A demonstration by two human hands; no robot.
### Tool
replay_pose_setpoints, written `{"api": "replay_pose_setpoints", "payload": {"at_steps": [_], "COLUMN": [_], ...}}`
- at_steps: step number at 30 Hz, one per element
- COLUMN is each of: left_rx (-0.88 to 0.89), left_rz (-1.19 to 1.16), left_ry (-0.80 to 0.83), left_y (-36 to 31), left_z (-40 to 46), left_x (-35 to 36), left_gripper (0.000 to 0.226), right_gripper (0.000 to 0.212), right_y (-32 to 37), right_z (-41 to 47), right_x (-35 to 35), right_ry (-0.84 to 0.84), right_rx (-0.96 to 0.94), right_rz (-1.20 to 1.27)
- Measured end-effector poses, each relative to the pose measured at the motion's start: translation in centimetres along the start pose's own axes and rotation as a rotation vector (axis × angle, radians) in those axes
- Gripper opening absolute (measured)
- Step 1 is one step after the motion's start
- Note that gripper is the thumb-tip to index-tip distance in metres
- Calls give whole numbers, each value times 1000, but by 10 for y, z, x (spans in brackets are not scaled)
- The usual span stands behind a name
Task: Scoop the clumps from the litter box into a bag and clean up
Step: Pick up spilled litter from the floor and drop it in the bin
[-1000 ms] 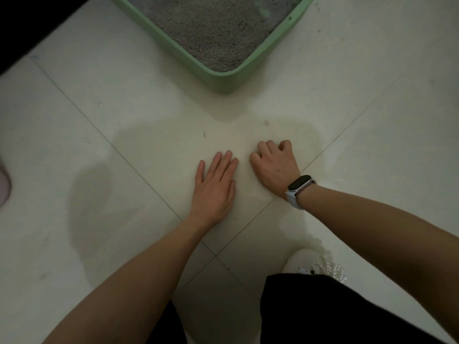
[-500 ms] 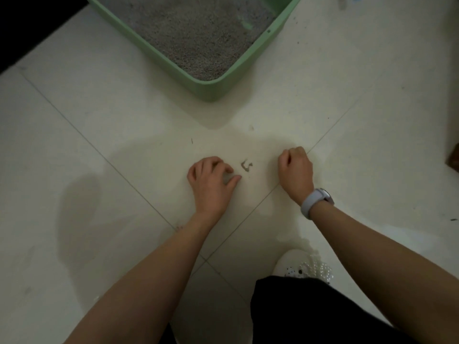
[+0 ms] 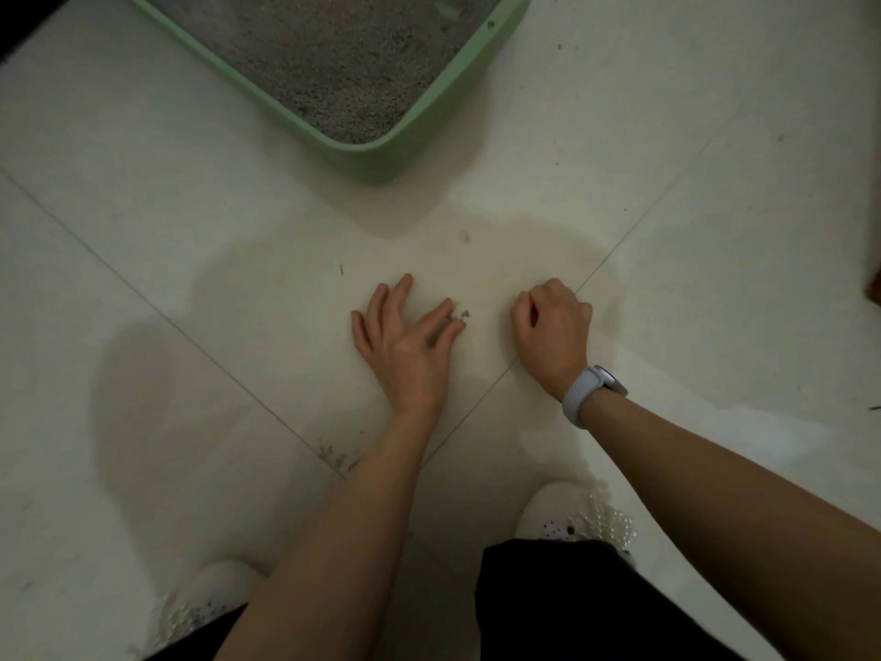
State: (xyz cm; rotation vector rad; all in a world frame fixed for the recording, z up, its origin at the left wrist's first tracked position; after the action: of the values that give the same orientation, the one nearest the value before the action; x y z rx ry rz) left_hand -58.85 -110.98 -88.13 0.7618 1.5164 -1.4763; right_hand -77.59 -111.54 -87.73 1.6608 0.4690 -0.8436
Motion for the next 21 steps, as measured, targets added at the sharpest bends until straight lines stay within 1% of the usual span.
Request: {"api": "replay_pose_setpoints", "payload": {"at_steps": [3, 6, 8, 13, 15, 17, 19, 21], "left_rx": [86, 100, 84, 92, 186, 322, 434, 509], "left_rz": [20, 13, 41, 104, 126, 152, 179, 207], "left_ry": [-44, -83, -93, -68, -64, -91, -155, -230], "left_y": [-8, -8, -6, -12, -22, -33, -40, -45], "left_z": [-2, -2, -1, 11, 15, 23, 42, 69], "left_x": [1, -1, 0, 1, -6, -27, -61, -104], "left_gripper": [17, 12, 13, 17, 18, 19, 16, 13], "right_gripper": [27, 30, 34, 39, 37, 33, 29, 27], "right_y": [0, 1, 0, 6, 15, 32, 57, 94], "right_z": [-1, -2, -2, -2, -2, 1, 8, 17], "right_x": [0, 0, 0, 5, 3, -7, -22, -37], "right_ry": [-29, -47, -50, 13, 11, -33, -96, -148], "right_rx": [-18, -46, -59, -122, -199, -284, -349, -433], "right_rz": [-22, -64, -88, -190, -239, -250, -206, -127]}}
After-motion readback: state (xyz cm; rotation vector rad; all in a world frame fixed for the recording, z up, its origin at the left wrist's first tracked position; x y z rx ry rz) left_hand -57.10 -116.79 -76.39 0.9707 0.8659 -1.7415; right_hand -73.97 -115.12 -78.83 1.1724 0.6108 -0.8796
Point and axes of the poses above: each hand's wrist, its own z-axis towards the middle knuckle, its own x-axis out of the palm, y = z × x, the point moved 10 cm from there along z, towards the middle knuckle, and after that the axes turned 11 degrees about z, right-handed, at the moved point
